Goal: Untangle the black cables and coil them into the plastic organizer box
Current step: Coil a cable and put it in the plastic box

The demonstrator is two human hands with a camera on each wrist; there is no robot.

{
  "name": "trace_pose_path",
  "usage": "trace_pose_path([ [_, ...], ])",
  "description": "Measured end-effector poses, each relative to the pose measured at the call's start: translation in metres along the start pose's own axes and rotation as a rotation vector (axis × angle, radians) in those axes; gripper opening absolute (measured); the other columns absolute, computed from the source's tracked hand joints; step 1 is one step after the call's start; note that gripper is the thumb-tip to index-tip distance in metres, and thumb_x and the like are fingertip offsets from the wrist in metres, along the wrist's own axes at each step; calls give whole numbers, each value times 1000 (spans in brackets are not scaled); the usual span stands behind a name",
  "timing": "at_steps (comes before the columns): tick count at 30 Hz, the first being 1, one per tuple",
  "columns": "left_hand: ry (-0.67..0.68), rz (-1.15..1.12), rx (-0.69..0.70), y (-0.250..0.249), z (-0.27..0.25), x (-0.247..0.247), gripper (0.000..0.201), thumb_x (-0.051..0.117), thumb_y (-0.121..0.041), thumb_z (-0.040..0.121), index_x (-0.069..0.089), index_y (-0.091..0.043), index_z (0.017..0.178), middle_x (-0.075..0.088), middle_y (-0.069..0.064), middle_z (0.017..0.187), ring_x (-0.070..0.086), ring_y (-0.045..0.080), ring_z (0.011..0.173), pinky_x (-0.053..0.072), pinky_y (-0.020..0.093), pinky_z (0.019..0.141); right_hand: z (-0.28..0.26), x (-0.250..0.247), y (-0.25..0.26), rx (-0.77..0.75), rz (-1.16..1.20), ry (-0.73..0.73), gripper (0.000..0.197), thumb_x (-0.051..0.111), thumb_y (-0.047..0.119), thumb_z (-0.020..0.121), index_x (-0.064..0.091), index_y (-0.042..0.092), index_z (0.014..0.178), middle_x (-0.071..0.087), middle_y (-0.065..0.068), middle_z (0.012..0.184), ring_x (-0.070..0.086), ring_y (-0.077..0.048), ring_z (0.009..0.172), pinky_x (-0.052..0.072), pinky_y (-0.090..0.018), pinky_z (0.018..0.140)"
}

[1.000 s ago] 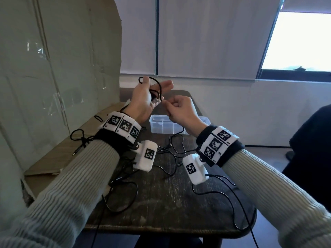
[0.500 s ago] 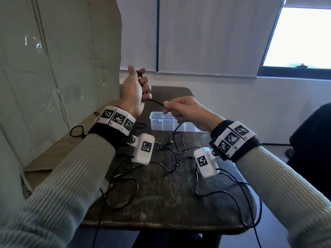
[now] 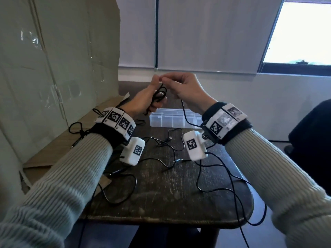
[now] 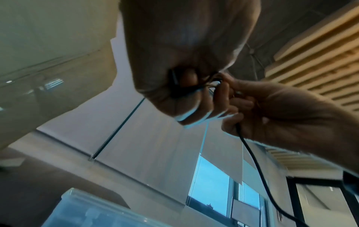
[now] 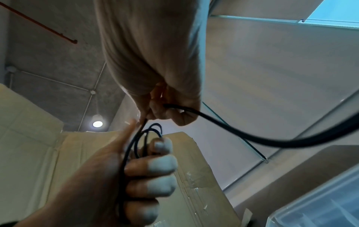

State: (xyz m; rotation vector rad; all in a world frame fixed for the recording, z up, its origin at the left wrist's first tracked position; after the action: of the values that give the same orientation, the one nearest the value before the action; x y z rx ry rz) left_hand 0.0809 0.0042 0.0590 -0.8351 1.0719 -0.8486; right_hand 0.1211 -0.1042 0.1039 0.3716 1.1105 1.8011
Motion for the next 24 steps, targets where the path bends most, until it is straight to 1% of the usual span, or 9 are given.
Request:
trace_pose_path([
  [2,58,-79,61,1,-2,1,66,22,-70,88,56,-14,77,31,-7,53,27,8,45,21,20,44,3,-5,-4,39,33,-42,17,68,12,89,71,3,103,67,12,70,52,6,47,39,-16,50],
  [4,110,-122,106,1,-4,5,45,39,-50,98,54,-14,76,31,-8,53,26,7,46,21,22,45,5,-8,-11,90,61,-51,15,75,19,83,72,10,95,68,4,76,50,4,45,37,-22,48],
  [6,108,-215,118,1,-4,4,39,39,-38,101,49,-16,70,33,-10,51,28,7,45,26,21,45,4,-11,-18,128,74,-59,15,76,24,82,71,12,89,67,1,75,47,2,42,34,-19,43],
  [10,-179,-577,143,-3,3,-22,42,32,-36,103,40,-16,67,53,-6,55,54,9,50,48,23,52,-2,-20,-33,198,196,-64,11,71,20,86,69,10,88,61,0,69,37,-5,43,27,-19,40],
  [14,-447,-829,99,3,11,-38,43,30,-36,104,44,-13,70,66,8,91,73,16,75,58,32,63,-13,-8,-46,214,104,39,14,67,12,89,69,9,103,69,-4,77,44,-5,46,37,-18,42],
  [17,-534,-943,38,4,16,-40,38,31,-39,103,44,-13,78,69,6,77,72,21,65,60,38,68,-26,12,-53,227,-46,161,28,61,8,93,63,10,121,72,-8,82,47,-5,47,43,-19,45],
  [20,-498,-970,-37,2,19,-30,40,37,-40,102,40,-16,70,43,-6,45,46,8,33,49,22,44,-39,27,-54,224,-230,294,25,55,11,97,64,1,118,71,-9,83,45,-3,42,38,-17,41],
  [22,-389,-839,-81,1,21,-15,40,37,-41,102,36,-17,70,36,-8,45,32,3,30,32,13,36,-44,31,-47,198,-353,377,26,54,14,98,68,-6,105,67,-5,76,43,-2,40,36,-16,41],
  [24,-289,-643,-88,2,23,-5,39,37,-39,102,33,-17,70,36,-6,50,30,3,31,25,11,34,-49,29,-37,196,-444,463,27,55,15,97,68,-8,100,62,-2,69,42,-5,42,35,-17,41],
])
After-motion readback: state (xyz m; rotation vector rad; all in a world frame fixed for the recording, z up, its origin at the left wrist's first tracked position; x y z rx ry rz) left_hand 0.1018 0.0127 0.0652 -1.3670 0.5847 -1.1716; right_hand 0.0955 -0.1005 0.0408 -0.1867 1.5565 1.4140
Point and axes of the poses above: each hand's wrist, its own z-axis towards the middle knuckle, its own x-axis out of the palm, y = z × x, the point moved 7 cm from there along z, towards the middle knuckle
